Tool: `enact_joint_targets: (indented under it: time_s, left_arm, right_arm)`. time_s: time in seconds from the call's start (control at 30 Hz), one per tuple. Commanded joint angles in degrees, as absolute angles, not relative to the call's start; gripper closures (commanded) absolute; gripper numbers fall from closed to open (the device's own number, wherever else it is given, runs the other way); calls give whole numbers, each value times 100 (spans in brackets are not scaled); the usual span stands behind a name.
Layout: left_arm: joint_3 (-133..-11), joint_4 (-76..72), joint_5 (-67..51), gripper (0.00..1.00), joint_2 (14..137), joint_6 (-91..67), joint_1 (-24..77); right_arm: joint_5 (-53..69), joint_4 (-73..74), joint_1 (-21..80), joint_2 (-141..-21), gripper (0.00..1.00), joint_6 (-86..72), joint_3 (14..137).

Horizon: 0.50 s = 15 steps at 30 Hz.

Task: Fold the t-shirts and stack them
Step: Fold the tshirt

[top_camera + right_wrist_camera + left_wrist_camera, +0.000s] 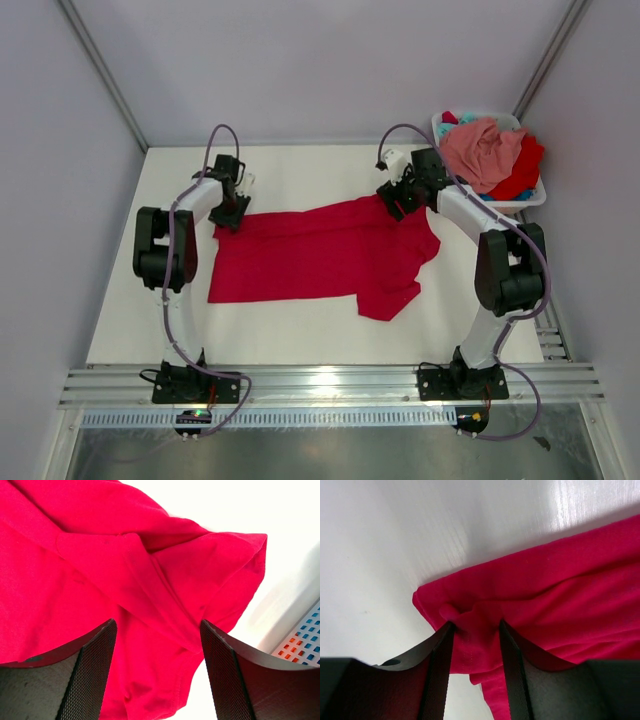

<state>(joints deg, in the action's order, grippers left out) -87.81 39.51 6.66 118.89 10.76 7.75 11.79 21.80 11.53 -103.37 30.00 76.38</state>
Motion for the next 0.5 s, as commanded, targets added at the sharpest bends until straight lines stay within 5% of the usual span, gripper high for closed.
enact_joint_targets:
  time_s: [0.0, 0.03, 0.07, 0.13, 0.47]
  left_arm:
    - [-8710, 3516, 738, 57, 11795, 1090, 773]
    - [-8701, 3498, 738, 61, 11786, 1090, 773]
    - [-8692, 3472, 721, 78, 11725, 1090, 773]
    - [-8692, 3437, 703, 95, 11690, 1081, 773]
    - [-8728, 3507, 571, 95, 11611, 984, 773]
  right_arm:
    - [1239, 2013, 1187, -10090, 28, 2944, 7603]
    - [1248, 1995, 1178, -10099, 28, 2953, 7585]
    - [1274, 1960, 1178, -10107, 28, 2997, 7559]
    - [1283, 1934, 1186, -10221, 28, 3050, 7506]
    - [1117, 1846, 1169, -10977, 28, 3243, 7856]
